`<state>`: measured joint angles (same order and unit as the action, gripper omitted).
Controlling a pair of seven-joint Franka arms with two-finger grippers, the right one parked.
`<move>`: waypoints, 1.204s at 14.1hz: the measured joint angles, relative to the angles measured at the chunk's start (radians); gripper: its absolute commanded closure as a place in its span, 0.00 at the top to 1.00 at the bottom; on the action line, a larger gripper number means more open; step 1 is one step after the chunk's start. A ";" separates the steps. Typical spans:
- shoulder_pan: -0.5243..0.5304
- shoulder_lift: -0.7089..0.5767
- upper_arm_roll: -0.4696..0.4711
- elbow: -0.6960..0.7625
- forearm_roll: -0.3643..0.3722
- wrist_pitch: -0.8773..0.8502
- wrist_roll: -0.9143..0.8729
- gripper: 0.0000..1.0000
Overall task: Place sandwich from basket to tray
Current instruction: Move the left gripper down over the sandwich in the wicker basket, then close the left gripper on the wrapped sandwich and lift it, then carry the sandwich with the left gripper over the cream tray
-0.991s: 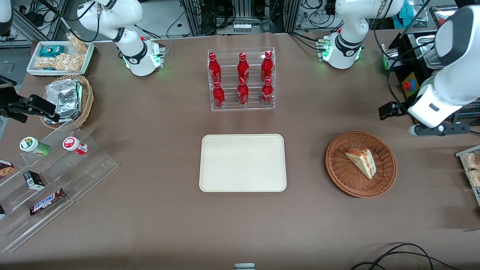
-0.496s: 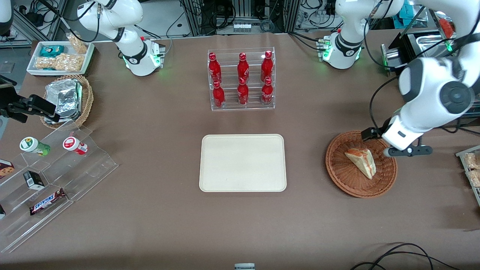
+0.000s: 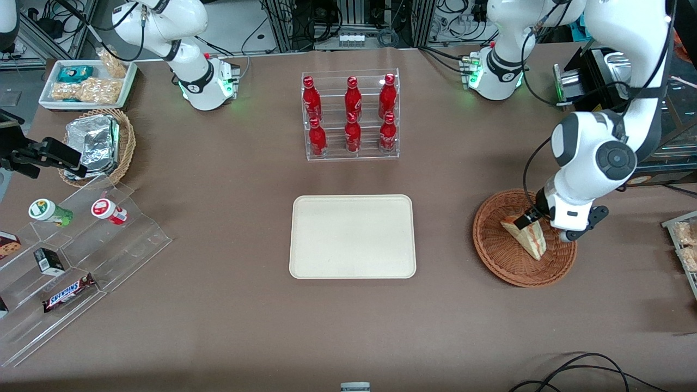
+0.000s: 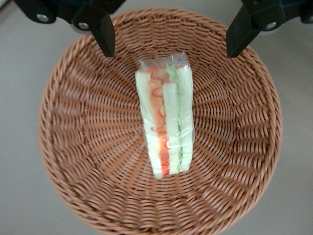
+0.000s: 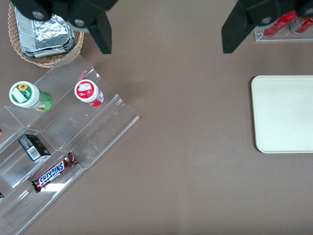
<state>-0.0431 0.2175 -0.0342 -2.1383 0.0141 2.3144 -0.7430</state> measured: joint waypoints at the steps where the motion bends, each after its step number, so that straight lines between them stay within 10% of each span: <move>1: 0.002 0.021 0.004 0.008 0.000 0.006 -0.029 1.00; 2: 0.005 0.043 0.008 0.019 0.000 0.008 -0.048 0.88; 4: 0.011 0.084 0.013 0.046 0.000 0.009 -0.072 0.27; 5: 0.012 0.100 0.014 0.057 0.000 0.009 -0.081 0.12; 11: 0.011 0.112 0.013 0.101 0.000 -0.040 -0.091 0.08; 17: -0.035 0.090 -0.036 0.381 -0.002 -0.453 -0.091 0.03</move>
<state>-0.0779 0.3078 -0.0701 -1.7577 0.0119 1.8616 -0.8338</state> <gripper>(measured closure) 0.859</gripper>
